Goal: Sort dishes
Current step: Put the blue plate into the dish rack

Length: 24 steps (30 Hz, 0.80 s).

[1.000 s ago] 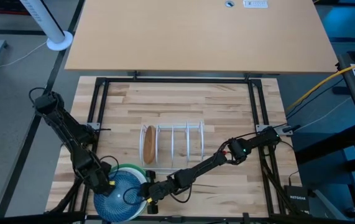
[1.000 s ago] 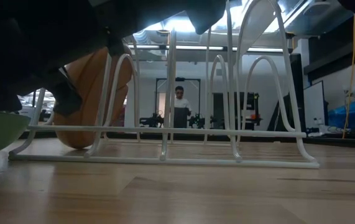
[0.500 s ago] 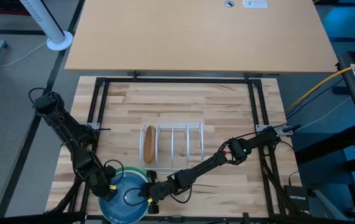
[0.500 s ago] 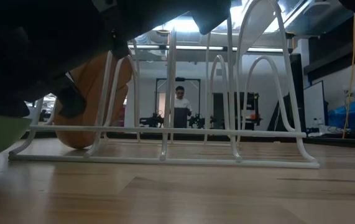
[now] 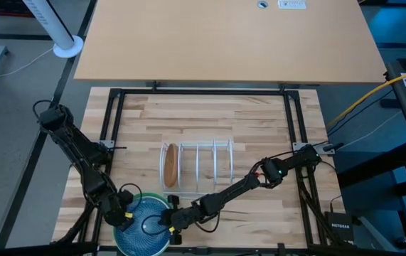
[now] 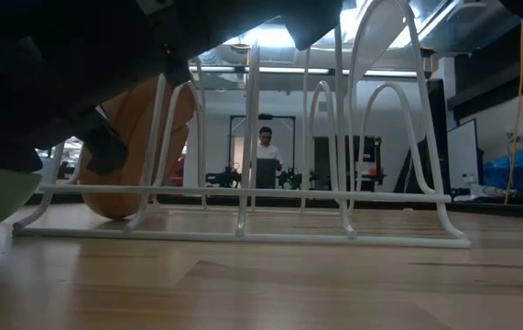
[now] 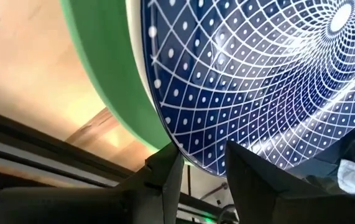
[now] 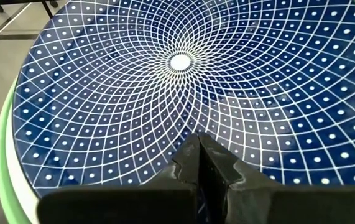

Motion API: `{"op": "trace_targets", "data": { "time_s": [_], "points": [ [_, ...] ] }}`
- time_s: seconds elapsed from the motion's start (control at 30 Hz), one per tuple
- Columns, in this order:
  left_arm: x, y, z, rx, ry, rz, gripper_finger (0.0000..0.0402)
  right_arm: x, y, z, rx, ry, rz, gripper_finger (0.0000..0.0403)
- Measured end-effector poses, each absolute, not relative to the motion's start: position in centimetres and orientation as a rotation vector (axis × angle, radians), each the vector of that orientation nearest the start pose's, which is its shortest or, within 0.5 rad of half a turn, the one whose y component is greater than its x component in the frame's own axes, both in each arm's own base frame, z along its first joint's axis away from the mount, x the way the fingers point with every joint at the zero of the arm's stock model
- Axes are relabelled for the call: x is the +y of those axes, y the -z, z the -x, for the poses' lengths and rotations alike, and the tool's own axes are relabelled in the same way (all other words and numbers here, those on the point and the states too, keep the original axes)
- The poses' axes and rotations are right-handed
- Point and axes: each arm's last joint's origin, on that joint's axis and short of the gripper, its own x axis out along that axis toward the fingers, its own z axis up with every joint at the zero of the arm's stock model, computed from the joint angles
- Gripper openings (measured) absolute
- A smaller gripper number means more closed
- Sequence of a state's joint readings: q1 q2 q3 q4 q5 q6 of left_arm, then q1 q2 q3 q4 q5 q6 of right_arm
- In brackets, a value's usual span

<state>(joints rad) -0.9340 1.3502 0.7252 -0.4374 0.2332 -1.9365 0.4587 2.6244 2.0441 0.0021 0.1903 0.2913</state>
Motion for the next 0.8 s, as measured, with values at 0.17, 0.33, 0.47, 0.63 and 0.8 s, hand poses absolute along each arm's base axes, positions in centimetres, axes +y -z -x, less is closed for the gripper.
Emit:
{"op": "trace_targets", "data": {
  "time_s": [0.17, 0.33, 0.47, 0.63, 0.8],
  "points": [
    [-19.6, -18.2, -14.2, 1.539, -0.309, 1.177, 0.0111, 24.6, -9.7, -51.1, 0.583, -0.159, -0.089, 0.0005],
    [-19.4, -18.6, -14.4, 1.517, -0.299, 1.195, 0.0111, 24.6, -9.8, -51.1, 0.581, -0.159, -0.09, 0.0005],
    [-19.3, -19.1, -14.3, 1.506, -0.278, 1.212, 0.0111, 24.6, -9.8, -51.1, 0.577, -0.158, -0.092, 0.0005],
    [-19.0, -19.9, -14.2, 1.449, -0.277, 1.247, 0.0111, 24.6, -9.8, -51.1, 0.578, -0.154, -0.09, 0.0005],
    [-18.8, -20.3, -14.2, 1.416, -0.275, 1.263, 0.0111, 24.6, -9.8, -51.1, 0.576, -0.155, -0.09, 0.0005]
  ]
}}
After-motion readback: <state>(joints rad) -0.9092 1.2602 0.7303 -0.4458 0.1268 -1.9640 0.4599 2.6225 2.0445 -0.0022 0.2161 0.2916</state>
